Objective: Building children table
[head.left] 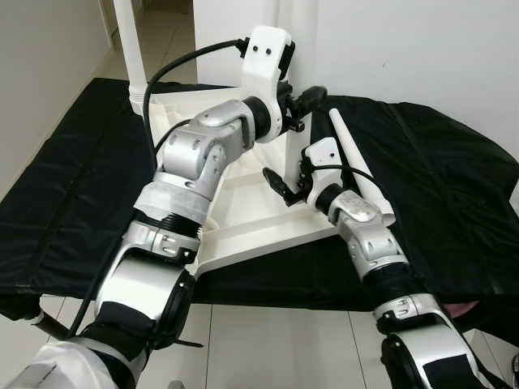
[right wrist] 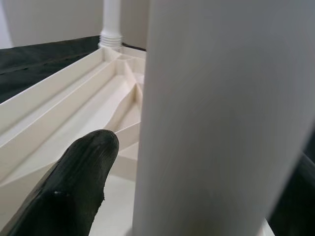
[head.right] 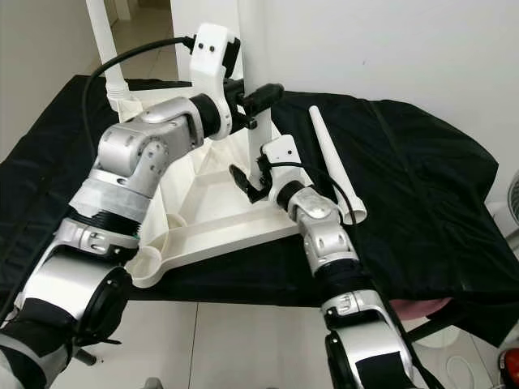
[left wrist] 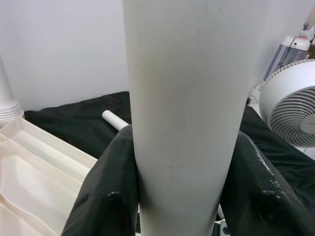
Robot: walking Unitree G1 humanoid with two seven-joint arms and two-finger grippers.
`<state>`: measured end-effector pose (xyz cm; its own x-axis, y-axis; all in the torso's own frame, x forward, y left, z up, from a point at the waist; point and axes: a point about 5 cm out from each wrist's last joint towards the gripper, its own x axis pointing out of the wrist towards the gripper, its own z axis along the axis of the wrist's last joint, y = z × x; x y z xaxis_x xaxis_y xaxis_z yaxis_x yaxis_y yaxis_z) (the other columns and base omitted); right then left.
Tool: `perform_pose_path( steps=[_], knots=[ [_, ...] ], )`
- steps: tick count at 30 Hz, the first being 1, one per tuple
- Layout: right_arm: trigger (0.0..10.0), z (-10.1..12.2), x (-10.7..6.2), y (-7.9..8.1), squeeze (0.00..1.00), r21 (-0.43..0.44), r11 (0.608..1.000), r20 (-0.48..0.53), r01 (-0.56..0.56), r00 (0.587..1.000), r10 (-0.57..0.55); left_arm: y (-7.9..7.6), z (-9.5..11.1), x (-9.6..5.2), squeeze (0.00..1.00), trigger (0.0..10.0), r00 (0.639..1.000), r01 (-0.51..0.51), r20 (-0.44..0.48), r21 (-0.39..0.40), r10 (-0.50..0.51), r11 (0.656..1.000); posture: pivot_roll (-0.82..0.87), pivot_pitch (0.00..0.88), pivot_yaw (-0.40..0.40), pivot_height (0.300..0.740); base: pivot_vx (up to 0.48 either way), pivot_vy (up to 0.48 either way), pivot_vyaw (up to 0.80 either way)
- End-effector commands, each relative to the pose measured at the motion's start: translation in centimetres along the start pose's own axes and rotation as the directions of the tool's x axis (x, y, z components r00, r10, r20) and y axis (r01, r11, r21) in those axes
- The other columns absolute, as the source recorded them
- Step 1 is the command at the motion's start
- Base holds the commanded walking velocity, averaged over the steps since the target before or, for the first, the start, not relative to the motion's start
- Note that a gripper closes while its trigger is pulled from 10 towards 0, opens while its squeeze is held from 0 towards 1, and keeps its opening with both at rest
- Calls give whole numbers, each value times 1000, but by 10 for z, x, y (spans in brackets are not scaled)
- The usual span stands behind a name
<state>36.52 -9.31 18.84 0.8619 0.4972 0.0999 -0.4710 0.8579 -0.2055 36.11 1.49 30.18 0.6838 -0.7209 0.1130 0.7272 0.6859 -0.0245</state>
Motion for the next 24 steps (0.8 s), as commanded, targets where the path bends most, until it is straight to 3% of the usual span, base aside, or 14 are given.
perform_pose_path(
  steps=[1,13,20,24],
  knots=[
    [10000,-2,2,-4,0,-6,998,-27,58,998,-58,-5,5,4,0,10000,1000,-6,17,43,5,999,-47,0,-36,740,0,0,0],
    [10000,-1,13,4,0,-32,963,-38,266,963,-267,-7,5,11,0,10000,993,-100,58,26,99,995,-34,0,-49,740,0,0,0],
    [10000,0,12,5,0,-8,888,-37,460,887,-460,-10,14,13,0,10000,987,-128,101,36,124,991,-32,0,-54,740,0,0,0],
    [10000,1,11,6,0,-27,858,-16,513,858,-514,-11,15,15,0,10000,985,-141,108,33,137,989,-32,0,-54,740,0,0,0]
  ],
)
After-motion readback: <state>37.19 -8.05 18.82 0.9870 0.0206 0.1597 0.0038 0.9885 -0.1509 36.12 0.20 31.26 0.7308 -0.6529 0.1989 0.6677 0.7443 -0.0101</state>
